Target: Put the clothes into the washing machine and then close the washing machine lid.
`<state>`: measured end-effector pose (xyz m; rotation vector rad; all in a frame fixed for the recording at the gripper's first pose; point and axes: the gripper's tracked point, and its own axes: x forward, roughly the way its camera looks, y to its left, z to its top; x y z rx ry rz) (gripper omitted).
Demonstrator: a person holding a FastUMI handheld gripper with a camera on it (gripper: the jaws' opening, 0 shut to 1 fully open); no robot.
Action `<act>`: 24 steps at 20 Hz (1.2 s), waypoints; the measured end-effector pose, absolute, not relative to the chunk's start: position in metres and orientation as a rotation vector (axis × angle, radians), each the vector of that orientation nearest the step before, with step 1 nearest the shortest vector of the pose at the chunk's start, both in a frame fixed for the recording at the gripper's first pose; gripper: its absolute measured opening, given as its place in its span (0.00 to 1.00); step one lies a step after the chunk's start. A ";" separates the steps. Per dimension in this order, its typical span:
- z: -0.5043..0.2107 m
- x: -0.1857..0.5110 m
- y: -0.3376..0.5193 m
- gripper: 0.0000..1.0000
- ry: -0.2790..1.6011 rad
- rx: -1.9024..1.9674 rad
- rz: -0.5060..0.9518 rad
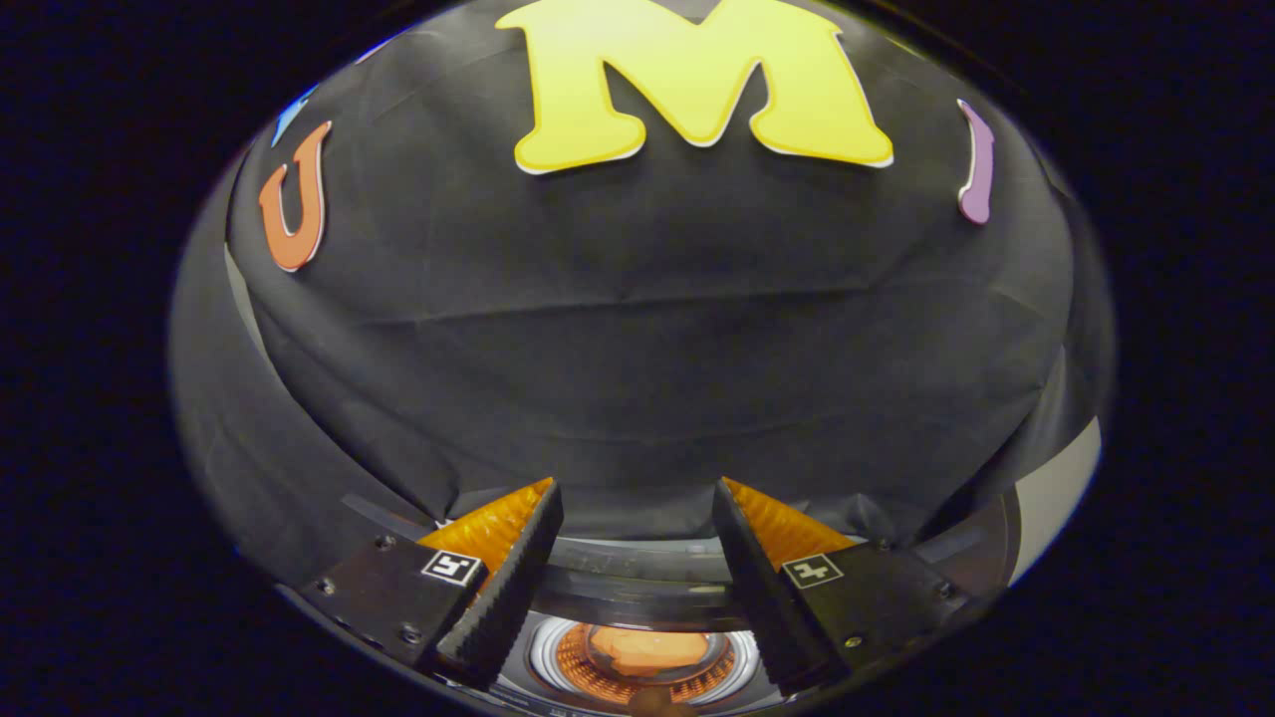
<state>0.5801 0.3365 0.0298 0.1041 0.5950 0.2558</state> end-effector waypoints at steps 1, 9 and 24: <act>0.031 0.578 0.335 0.95 0.571 0.103 0.260; 0.030 0.533 0.333 0.95 0.438 0.091 0.276; 0.014 0.487 0.331 0.95 0.416 0.092 0.287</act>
